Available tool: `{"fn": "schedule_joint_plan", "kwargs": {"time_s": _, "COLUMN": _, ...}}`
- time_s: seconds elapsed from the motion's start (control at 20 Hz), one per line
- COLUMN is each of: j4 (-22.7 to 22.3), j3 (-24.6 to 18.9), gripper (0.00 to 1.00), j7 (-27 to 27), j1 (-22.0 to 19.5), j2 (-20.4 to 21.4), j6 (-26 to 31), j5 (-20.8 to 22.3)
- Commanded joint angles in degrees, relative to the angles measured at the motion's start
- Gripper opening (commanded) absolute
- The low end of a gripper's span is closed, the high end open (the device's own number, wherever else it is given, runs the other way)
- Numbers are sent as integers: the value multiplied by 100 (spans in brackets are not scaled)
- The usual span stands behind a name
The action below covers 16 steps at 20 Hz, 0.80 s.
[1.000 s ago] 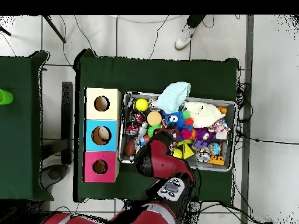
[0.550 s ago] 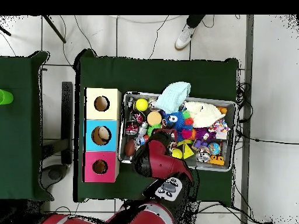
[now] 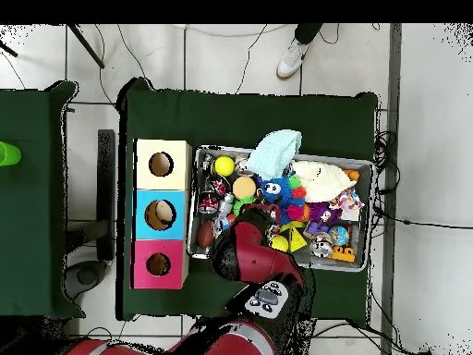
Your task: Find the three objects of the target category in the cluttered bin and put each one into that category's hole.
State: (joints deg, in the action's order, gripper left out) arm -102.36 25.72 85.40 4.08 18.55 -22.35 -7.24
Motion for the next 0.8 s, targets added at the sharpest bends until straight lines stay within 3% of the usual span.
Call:
{"fn": "schedule_joint_plan", "kwargs": {"time_s": 0.05, "j4": -141, "j3": -352, "gripper": 100, "j7": 1364, "j1": 56, "j2": -84, "j6": -396, "j5": -189}}
{"fn": "schedule_joint_plan", "kwargs": {"time_s": 0.3, "j4": -171, "j3": -275, "gripper": 100, "j7": 1362, "j1": 220, "j2": 3, "j6": -227, "j5": -343}}
{"fn": "schedule_joint_plan", "kwargs": {"time_s": 0.6, "j4": -53, "j3": -161, "gripper": 100, "j7": 1365, "j1": 509, "j2": 68, "j6": 110, "j5": -835}}
{"fn": "schedule_joint_plan", "kwargs": {"time_s": 0.8, "j4": -6, "j3": -258, "gripper": 100, "j7": 1395, "j1": 469, "j2": -33, "j6": -14, "j5": -908}}
